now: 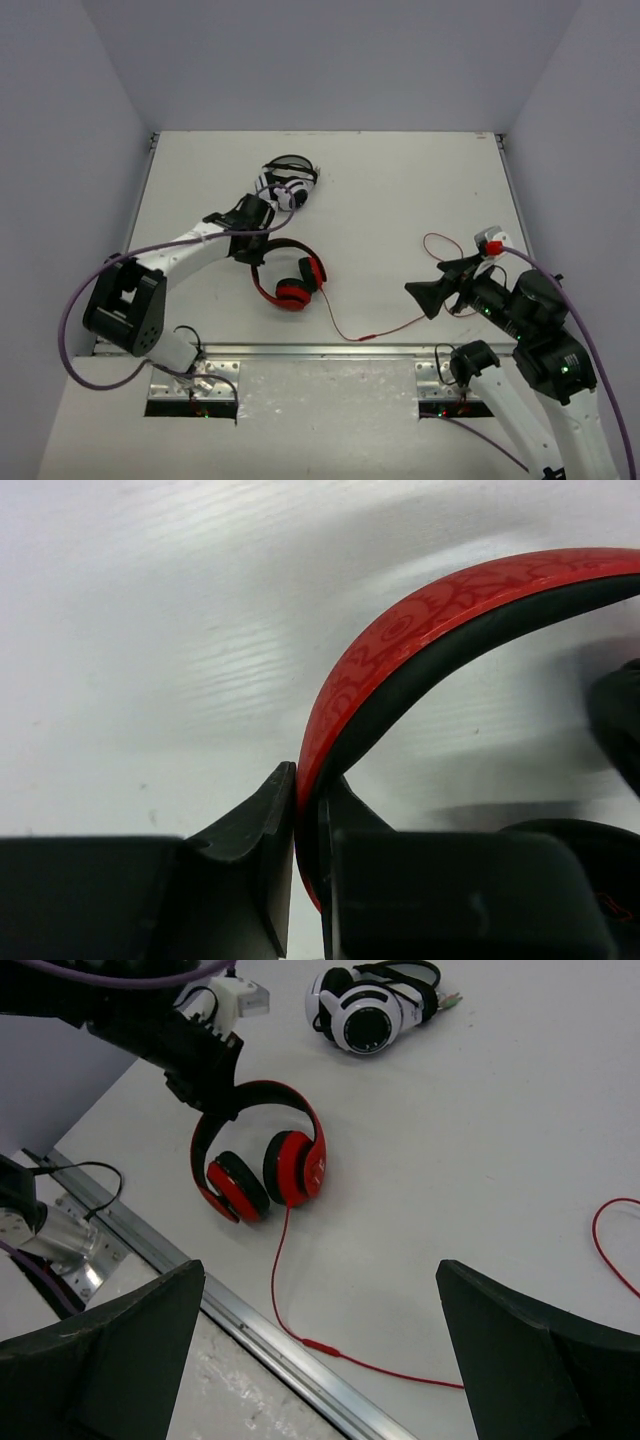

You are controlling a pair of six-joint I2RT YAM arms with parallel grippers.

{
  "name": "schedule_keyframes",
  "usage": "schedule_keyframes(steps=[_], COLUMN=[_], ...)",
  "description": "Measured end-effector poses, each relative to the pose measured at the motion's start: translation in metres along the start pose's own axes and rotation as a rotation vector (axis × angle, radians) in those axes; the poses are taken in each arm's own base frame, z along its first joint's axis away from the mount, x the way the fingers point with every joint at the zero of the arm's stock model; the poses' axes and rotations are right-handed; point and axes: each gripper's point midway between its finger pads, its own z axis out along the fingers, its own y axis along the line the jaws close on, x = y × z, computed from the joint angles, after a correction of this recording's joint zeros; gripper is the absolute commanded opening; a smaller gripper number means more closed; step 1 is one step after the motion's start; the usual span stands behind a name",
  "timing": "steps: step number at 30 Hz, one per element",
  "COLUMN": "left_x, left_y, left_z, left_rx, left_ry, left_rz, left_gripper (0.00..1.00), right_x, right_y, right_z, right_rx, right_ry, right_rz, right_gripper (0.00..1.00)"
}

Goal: Wrap the headphones

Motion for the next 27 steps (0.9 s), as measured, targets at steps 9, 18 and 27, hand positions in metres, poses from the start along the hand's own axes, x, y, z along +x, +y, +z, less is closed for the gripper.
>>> schedule_keyframes(steps=[9,18,27], left_x=[-0.019,-0.029,-0.051], left_y=[0.006,0.003,0.009], left_z=[-0.078,-0.118,-0.169], left_rx=[0.04,0.1,0.102], left_ry=[-0.312,-0.473,-0.594], left_rz=[-0.067,-0.074,-0.125], left_gripper=[0.0,0.0,0.0], right_x=[0.037,0.021,0.108], right_y=[0.0,0.01,0.032], right_z=[0.051,0.089,0.137], right_rx=[-0.095,-0.213,-0.406], right_ry=[0.11,0.087,0.31], right_rz=[0.146,0.185,0.325], right_gripper=[0.99,0.99,0.9])
